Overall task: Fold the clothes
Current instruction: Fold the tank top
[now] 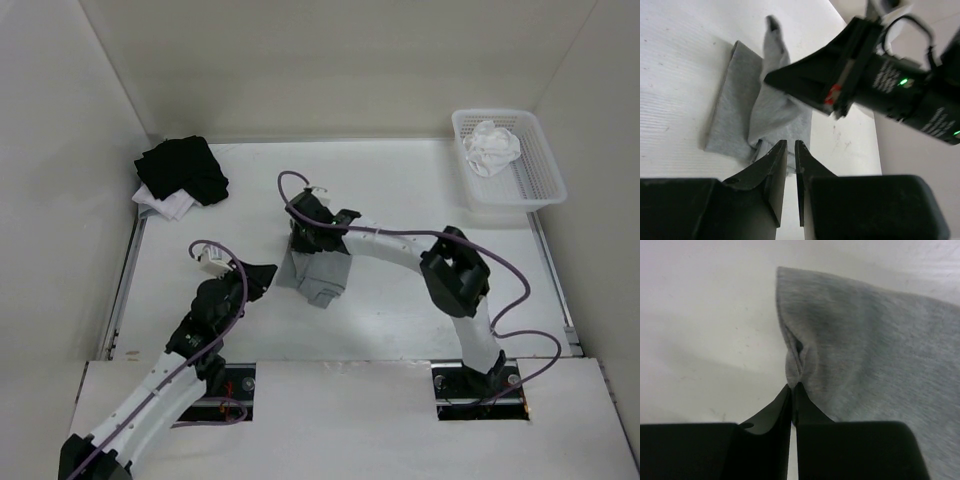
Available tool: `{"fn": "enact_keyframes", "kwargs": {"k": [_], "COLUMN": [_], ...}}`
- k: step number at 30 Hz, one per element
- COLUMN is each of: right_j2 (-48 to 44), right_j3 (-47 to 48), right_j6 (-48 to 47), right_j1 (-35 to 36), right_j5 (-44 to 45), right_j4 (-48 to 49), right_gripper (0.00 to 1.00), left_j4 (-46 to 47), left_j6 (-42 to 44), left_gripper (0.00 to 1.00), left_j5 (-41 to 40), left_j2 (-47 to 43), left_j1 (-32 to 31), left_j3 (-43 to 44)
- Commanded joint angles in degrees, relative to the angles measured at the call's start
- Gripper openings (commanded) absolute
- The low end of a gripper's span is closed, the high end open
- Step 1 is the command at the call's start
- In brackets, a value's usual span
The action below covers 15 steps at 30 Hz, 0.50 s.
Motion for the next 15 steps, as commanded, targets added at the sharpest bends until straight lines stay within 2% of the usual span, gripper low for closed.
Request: {"fn": "enact_keyframes", "kwargs": {"k": [1,5,10,13,15], "right_j2": [2.32,-0.30,-13.29,-20.50,-23.24], "right_j3": [3.16,0.80,-11.49,-20.89,-26.61], "right_j6": [2.67,2.94,-0.22,-0.84,-0.58], "right_j1": [1.80,2.33,2.33,1.72,0.66], "right_j5": [-1.79,-2.32,-1.54,-1.27,-1.36], "right_j4": [-0.12,5.15,13.32,17.10,19.74], "right_gripper": [0.08,0.37,0.55,0.54,0.37], "left_j4": [-0.09,0.87,5.52,9.56,10.45], "left_j6": [0.57,0.74,1.27,2.76,5.21], "left_gripper": [0.13,0.15,0.16,0.18,0.20], "left_j5": [3.58,4.28,3.06,0.17,-3.08], "left_j2": [-0.41,2.40,8.11,14.08,19.26], "left_j1": [3.04,5.42,2.88,-0.89,-3.88], "left_j3": [-0.98,0.07,3.32,6.13,8.85]}}
